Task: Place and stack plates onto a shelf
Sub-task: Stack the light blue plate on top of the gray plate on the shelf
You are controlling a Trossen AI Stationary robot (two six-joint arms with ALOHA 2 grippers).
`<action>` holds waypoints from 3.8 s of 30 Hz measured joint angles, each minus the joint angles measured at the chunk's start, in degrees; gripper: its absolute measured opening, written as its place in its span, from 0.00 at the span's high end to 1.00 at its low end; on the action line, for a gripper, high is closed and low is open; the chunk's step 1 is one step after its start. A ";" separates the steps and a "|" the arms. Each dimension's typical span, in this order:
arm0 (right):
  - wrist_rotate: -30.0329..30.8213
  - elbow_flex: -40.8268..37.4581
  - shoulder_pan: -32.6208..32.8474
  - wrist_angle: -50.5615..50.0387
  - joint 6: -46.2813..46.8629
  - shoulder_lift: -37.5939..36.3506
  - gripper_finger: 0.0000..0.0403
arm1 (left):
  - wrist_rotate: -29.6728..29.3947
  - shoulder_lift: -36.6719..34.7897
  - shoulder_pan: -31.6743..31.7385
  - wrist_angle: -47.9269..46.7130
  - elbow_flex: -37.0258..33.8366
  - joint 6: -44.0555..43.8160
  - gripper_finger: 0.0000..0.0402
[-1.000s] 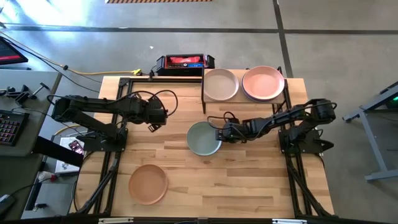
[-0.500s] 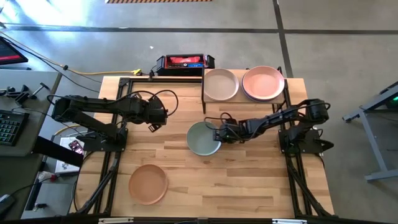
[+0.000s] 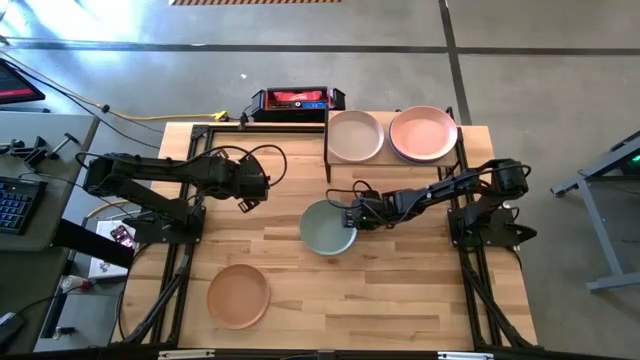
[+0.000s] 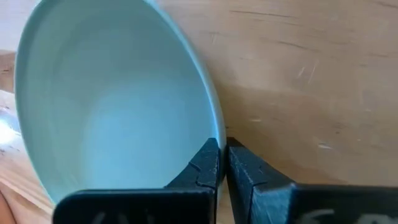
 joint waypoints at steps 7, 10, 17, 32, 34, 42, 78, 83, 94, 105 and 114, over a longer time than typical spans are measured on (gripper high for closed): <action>-1.08 1.45 0.05 -1.97 -1.64 -1.98 1.00 | -0.01 0.00 0.01 -0.01 0.00 0.00 0.70; -0.95 3.76 0.05 -5.77 -3.76 -3.13 1.00 | 0.00 0.00 0.01 0.02 0.00 0.00 0.70; 0.04 11.43 -0.05 -18.76 -8.30 -5.10 1.00 | 0.00 0.02 0.01 0.10 0.00 0.02 0.70; 0.57 31.03 -5.90 -40.80 -24.14 -5.88 1.00 | 0.00 0.02 -0.01 0.16 0.00 1.49 0.70; 0.60 33.52 -7.20 -43.24 -26.68 -5.88 1.00 | 0.00 0.02 -0.01 0.17 0.00 1.51 0.70; 1.58 43.93 -13.74 -52.11 -36.66 -5.90 1.00 | 0.00 0.02 -0.01 0.24 0.00 1.49 0.70; -9.34 55.60 -49.70 -56.39 -61.44 -5.21 1.00 | -0.28 0.02 7.23 9.34 0.00 1.54 0.70; -9.35 55.54 -48.61 -56.41 -61.41 -2.64 1.00 | -0.05 0.02 8.98 11.82 0.02 4.15 0.70; -9.42 55.52 -47.20 -57.54 -62.14 1.25 1.00 | 0.07 0.02 11.47 13.85 0.02 5.46 0.70; -9.98 55.52 -46.31 -58.95 -62.92 4.60 1.00 | 0.04 0.02 13.43 13.83 0.02 5.59 0.70; -6.91 55.52 -46.31 -59.47 -63.90 5.81 1.00 | 0.04 0.02 13.80 13.85 0.02 5.42 0.70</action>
